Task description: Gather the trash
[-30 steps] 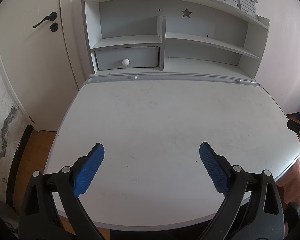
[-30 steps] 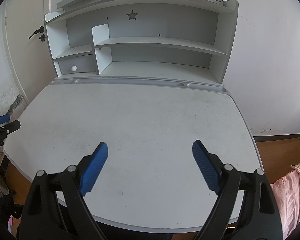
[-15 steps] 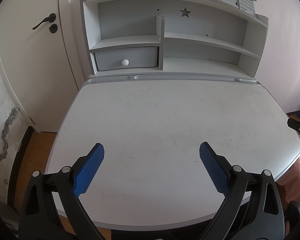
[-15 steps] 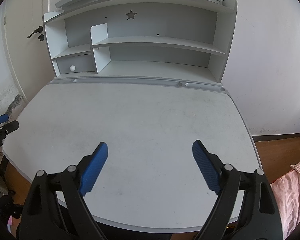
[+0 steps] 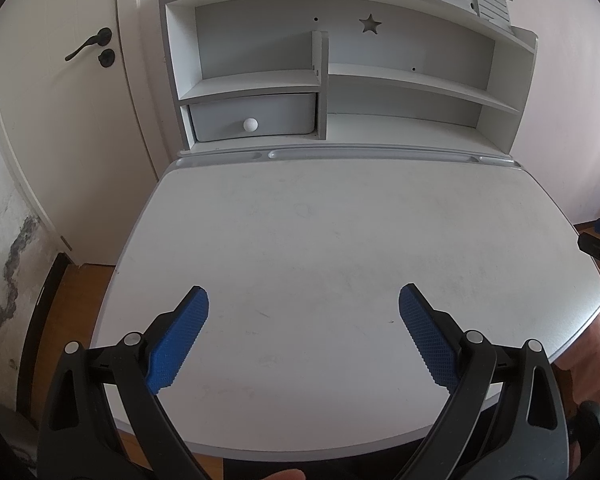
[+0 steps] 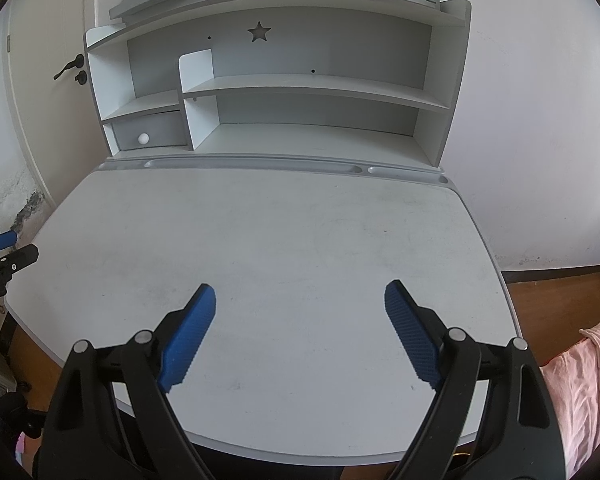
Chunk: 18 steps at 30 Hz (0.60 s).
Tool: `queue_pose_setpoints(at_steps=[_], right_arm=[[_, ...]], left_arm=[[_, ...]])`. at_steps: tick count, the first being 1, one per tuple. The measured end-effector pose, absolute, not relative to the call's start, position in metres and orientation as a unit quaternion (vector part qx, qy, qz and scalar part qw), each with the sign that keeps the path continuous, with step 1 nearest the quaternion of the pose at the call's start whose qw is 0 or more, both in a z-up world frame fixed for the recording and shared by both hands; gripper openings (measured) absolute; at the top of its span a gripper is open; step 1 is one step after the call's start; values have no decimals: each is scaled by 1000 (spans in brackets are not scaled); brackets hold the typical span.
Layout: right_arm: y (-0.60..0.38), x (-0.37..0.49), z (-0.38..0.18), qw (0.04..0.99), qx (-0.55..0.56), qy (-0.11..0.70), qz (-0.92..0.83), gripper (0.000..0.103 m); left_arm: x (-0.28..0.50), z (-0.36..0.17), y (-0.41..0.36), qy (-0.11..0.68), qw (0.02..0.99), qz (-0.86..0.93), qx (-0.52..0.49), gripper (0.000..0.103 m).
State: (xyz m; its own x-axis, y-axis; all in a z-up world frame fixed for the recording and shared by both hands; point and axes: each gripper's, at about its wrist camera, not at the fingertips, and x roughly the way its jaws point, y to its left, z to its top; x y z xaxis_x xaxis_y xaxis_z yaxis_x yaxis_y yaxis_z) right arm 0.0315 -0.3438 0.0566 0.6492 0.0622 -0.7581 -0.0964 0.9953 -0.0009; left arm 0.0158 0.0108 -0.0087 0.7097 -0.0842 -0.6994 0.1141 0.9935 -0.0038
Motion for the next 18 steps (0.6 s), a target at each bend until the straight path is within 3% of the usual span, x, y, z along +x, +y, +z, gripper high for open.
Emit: queue_pose_setpoints(at_steps=[18], right_arm=[[-344,31,56,908,-20,416,43,83]], left_arm=[[16,-8,9,375,925,-53,26,93]])
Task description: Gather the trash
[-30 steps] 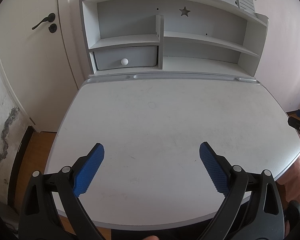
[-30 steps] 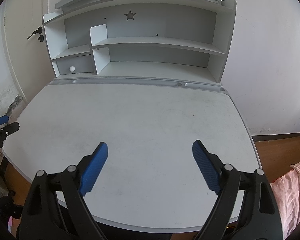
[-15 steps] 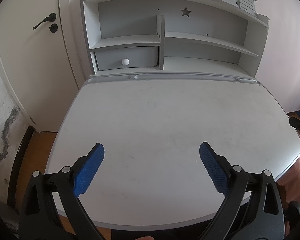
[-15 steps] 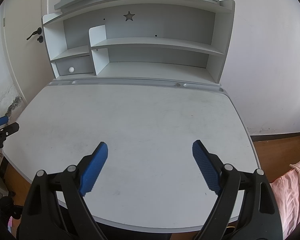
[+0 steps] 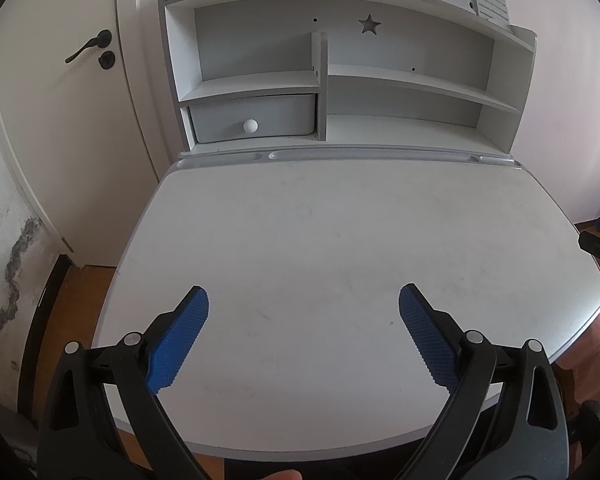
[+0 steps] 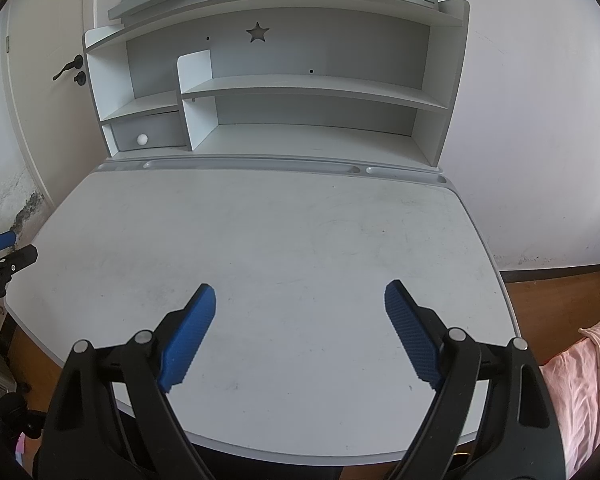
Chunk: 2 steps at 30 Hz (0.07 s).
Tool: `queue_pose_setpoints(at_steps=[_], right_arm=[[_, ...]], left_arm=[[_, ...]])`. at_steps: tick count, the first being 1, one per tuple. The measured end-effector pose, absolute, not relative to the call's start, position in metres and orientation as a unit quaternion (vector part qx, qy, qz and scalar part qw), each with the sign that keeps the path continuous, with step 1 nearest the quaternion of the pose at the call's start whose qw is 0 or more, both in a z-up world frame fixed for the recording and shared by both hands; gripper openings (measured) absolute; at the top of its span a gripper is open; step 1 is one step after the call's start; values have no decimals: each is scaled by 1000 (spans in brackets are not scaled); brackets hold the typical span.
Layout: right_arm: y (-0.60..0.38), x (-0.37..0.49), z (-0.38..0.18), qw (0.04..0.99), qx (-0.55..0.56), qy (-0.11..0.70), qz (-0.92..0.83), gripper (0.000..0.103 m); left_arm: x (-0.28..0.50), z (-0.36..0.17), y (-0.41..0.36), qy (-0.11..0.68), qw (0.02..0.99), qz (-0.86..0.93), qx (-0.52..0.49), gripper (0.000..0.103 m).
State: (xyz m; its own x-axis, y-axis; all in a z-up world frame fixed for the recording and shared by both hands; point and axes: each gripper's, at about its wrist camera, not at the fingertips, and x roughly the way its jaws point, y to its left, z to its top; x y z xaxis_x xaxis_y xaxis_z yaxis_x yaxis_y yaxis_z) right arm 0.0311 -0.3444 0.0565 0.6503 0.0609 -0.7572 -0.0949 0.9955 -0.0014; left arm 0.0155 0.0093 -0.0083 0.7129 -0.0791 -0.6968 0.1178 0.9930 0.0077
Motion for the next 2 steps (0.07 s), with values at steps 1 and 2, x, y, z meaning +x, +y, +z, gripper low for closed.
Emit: queue_pose_setpoints(at_steps=[1,2], right_arm=[[-344,31,57,908,-20,416,43,83],[-345,31,57,908,-20,416,43,83]], left_arm=[[16,-9,9,376,925,-53,26,93],[16,-9,9,376,925,-54,26,93]])
